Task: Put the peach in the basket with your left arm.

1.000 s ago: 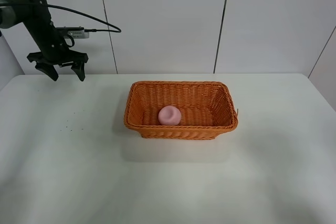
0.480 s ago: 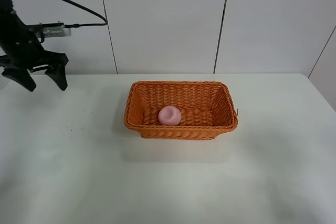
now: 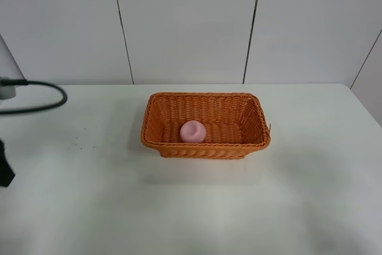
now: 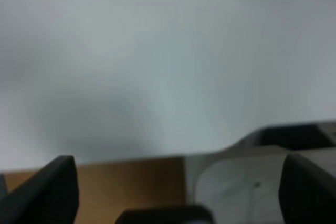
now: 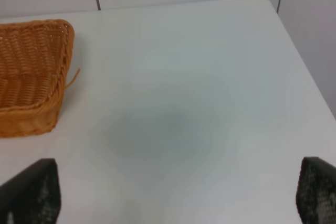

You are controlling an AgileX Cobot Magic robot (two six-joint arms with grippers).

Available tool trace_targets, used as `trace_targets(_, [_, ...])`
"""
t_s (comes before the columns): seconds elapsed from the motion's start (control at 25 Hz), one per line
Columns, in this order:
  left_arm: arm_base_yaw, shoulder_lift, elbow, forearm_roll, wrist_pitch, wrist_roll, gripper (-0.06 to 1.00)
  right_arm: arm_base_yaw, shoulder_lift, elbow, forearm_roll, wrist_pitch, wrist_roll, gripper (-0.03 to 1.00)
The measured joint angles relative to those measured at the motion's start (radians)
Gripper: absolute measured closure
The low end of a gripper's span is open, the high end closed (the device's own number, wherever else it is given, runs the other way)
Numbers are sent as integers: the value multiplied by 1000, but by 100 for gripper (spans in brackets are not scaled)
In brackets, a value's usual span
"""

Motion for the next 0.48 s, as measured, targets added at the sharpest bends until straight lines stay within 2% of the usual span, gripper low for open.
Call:
trace_targets(0.2, [0, -340, 182, 27, -51, -9, 7, 0, 0, 0, 0, 0, 0, 27])
trace_targets(0.32, [0, -516, 254, 27, -102, -14, 7, 0, 0, 0, 0, 0, 0, 27])
trace_targets(0.48, [0, -700, 298, 27, -111, -14, 7, 0, 0, 0, 0, 0, 0, 27])
